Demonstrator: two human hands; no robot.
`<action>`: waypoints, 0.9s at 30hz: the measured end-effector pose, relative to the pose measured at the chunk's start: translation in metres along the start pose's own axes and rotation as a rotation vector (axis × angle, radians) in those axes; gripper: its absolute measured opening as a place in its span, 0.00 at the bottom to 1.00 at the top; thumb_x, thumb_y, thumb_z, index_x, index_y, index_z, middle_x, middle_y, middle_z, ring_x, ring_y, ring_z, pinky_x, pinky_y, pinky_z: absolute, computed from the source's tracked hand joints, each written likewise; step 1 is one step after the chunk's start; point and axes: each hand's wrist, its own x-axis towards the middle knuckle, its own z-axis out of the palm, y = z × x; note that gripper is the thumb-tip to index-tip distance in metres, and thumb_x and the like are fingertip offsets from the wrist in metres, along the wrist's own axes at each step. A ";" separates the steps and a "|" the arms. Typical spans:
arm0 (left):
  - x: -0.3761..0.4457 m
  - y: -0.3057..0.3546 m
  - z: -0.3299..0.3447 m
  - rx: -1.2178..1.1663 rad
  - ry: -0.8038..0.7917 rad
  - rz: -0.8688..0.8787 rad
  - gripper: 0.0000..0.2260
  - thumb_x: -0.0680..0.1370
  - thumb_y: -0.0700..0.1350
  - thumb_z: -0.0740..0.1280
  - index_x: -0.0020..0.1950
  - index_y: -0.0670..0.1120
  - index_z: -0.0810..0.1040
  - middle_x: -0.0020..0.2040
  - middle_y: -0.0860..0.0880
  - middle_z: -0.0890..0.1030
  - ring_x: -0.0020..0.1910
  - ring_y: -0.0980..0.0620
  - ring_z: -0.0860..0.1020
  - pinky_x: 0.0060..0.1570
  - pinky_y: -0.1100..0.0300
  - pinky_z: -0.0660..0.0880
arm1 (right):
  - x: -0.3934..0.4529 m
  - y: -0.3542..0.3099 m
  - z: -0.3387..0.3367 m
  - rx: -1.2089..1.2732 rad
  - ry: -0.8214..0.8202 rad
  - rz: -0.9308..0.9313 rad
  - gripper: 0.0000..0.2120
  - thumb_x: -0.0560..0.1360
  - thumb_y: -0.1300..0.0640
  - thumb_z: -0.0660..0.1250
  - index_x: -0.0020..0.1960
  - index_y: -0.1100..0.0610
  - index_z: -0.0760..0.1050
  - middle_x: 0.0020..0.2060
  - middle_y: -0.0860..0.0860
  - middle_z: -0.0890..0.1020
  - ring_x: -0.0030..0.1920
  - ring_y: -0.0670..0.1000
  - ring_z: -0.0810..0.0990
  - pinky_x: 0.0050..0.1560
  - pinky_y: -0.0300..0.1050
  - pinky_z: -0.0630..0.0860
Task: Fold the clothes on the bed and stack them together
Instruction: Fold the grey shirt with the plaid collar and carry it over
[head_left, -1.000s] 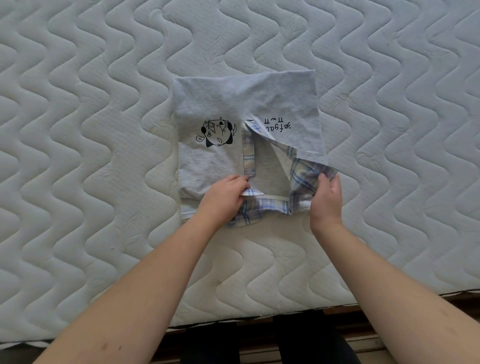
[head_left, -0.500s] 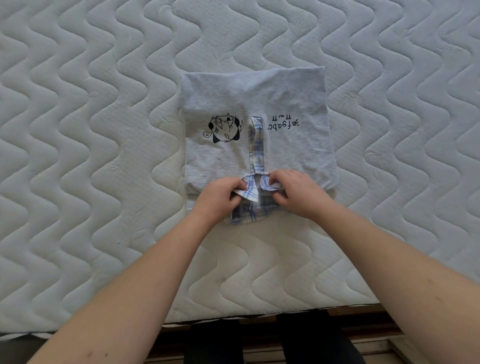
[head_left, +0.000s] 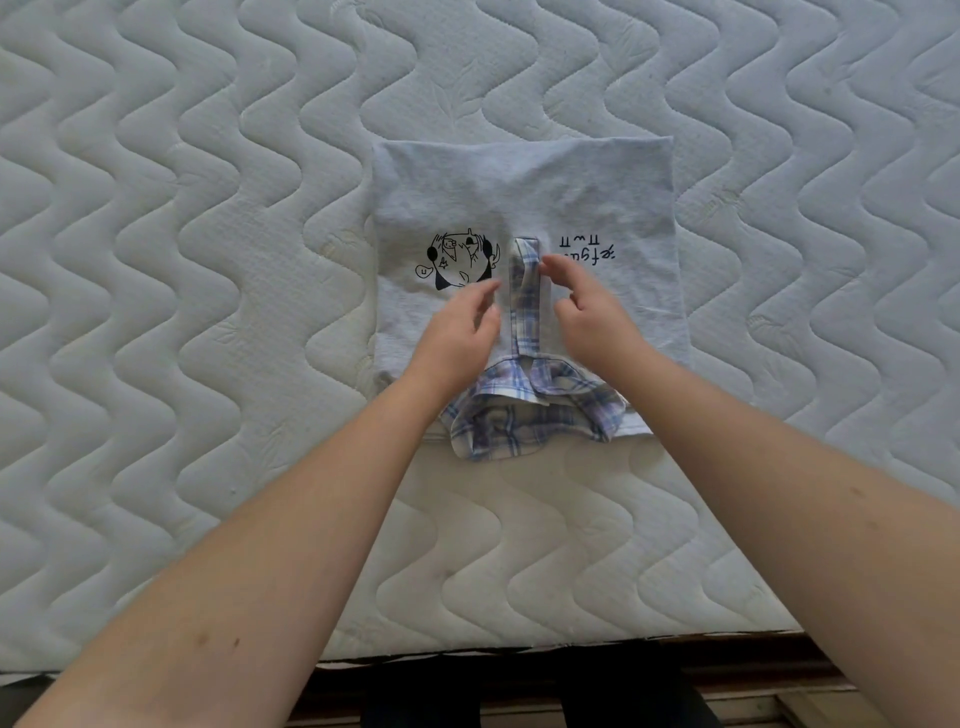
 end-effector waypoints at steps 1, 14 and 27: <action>0.010 0.005 -0.001 -0.026 0.018 -0.007 0.19 0.83 0.44 0.57 0.75 0.45 0.68 0.71 0.49 0.73 0.68 0.54 0.71 0.67 0.60 0.67 | 0.002 0.000 0.001 0.036 0.035 0.005 0.27 0.77 0.68 0.52 0.74 0.52 0.65 0.67 0.45 0.74 0.56 0.31 0.72 0.49 0.22 0.68; 0.062 0.015 0.010 0.227 -0.064 -0.059 0.16 0.82 0.47 0.61 0.69 0.45 0.75 0.60 0.48 0.74 0.52 0.53 0.72 0.49 0.62 0.66 | 0.017 -0.002 0.004 0.297 0.182 0.070 0.24 0.75 0.72 0.52 0.64 0.55 0.73 0.54 0.47 0.81 0.58 0.45 0.78 0.62 0.39 0.72; -0.005 0.002 -0.013 -0.039 -0.036 -0.060 0.08 0.80 0.58 0.63 0.48 0.56 0.78 0.42 0.55 0.82 0.41 0.60 0.80 0.42 0.63 0.75 | 0.030 -0.007 -0.007 -0.060 -0.219 0.045 0.25 0.80 0.66 0.54 0.76 0.51 0.61 0.70 0.48 0.73 0.66 0.48 0.73 0.60 0.38 0.69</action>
